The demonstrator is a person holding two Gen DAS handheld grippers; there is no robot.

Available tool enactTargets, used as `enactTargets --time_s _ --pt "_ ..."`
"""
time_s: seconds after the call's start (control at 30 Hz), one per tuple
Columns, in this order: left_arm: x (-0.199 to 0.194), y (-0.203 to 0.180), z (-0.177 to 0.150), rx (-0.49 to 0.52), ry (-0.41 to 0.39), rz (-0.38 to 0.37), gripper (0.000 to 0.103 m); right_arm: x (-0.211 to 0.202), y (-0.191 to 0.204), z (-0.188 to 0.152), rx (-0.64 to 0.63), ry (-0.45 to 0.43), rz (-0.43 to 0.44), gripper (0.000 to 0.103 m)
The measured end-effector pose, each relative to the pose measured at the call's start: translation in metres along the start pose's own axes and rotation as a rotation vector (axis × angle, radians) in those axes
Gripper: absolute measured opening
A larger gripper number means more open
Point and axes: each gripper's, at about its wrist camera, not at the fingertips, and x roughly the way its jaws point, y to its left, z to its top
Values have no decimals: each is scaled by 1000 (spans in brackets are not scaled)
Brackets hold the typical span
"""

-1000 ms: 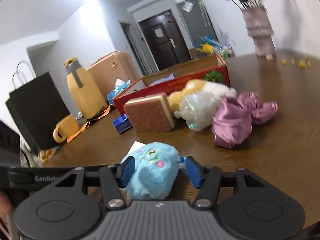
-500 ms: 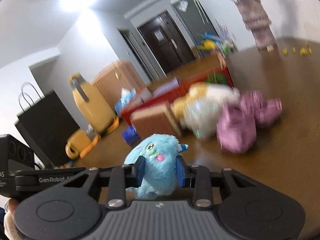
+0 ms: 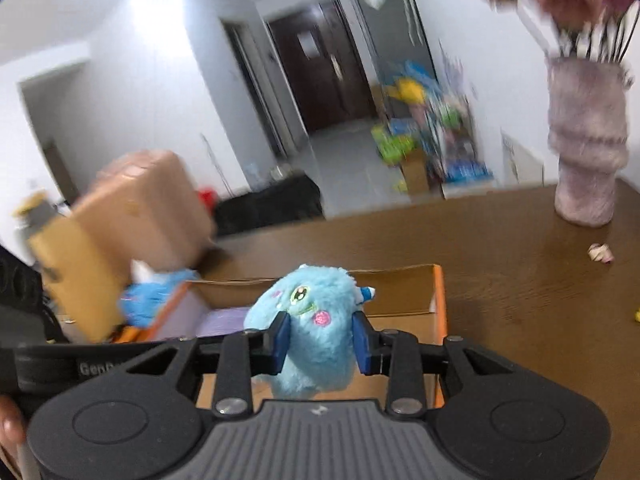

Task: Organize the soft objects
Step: 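Carry the blue plush with the left tool into the box, then release the blue plush in the box and withdraw the left tool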

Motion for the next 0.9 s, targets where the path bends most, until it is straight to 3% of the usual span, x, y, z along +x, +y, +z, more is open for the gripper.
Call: enactTargets --time_s 0.1,0.2,0.3,0.47,0.6,0.67,0.73,0.77,0.83,0.9 --pt "41 14 10 -43 55 66 13 47 -9 10 -18 93 -91 32" --pt "62 13 8 0 119 139 14 65 8 9 -145 80 -238 31" --pt "51 14 7 27 93 135 14 67 20 1 -227 75 -304 30" --pt "-6 6 17 158 4 202 19 29 26 11 -202 31 -274 30" --pt "-75 -4 21 255 -111 325 47 -31 36 17 -244 -26 -274 34" --pt "-115 -7 15 327 -170 399 54 -68 44 15 -260 -76 -271 48" --pt "-158 -6 6 367 -266 462 75 -108 52 9 -282 -147 -255 72" --pt "-182 -4 -1 368 -332 483 85 -131 56 2 -294 -201 -238 77" --pt "-218 -3 -16 375 -432 504 88 -160 62 -9 -311 -277 -213 88" --pt "-243 -6 -28 380 -473 540 90 -182 73 -22 -318 -338 -213 88"
